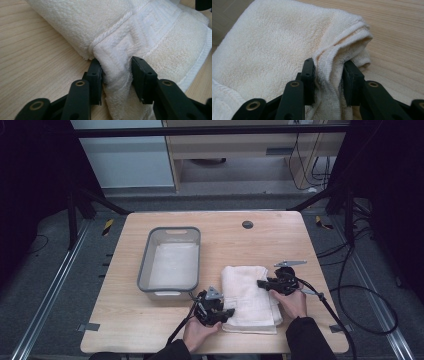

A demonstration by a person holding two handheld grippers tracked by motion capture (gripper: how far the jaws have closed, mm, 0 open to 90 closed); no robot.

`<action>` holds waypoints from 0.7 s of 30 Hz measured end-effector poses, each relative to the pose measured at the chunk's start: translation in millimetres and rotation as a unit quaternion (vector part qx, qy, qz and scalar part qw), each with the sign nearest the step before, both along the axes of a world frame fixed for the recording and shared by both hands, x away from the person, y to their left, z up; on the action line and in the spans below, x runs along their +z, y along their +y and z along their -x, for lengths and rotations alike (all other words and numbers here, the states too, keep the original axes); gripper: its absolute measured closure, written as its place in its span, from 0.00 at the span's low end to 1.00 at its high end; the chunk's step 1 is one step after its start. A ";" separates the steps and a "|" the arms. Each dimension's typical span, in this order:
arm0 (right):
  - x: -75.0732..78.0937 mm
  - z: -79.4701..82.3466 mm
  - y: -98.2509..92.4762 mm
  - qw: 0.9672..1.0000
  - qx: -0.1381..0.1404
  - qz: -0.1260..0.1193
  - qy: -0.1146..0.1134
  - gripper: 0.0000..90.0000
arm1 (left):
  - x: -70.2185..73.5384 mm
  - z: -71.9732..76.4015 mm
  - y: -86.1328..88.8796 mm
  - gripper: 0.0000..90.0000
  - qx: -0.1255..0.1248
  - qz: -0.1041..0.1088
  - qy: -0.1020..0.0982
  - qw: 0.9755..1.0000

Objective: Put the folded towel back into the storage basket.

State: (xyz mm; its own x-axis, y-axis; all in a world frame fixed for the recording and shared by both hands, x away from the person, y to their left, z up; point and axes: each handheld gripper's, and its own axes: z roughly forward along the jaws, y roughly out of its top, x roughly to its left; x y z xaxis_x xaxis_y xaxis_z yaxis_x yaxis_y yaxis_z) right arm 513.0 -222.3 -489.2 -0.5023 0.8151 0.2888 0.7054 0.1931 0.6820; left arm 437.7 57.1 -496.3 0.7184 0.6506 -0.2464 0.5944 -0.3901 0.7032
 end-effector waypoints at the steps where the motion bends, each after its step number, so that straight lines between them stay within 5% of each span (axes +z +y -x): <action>1: 1.1 0.5 -0.4 1.000 0.000 -0.002 -0.003 0.76 | 0.2 0.2 0.1 0.73 0.001 0.001 0.001 1.000; 21: 31.5 13.6 -4.5 0.999 -0.004 -0.019 -0.037 0.79 | 17.8 6.0 9.3 0.82 -0.003 0.044 -0.012 0.999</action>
State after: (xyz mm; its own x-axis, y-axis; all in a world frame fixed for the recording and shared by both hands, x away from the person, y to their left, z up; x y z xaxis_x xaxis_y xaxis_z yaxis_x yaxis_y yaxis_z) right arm 499.3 -226.8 -457.7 -0.5164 0.8085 0.2822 0.6548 0.1604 0.7386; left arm 431.7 66.4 -478.4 0.7287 0.6227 -0.2850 0.5743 -0.3289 0.7497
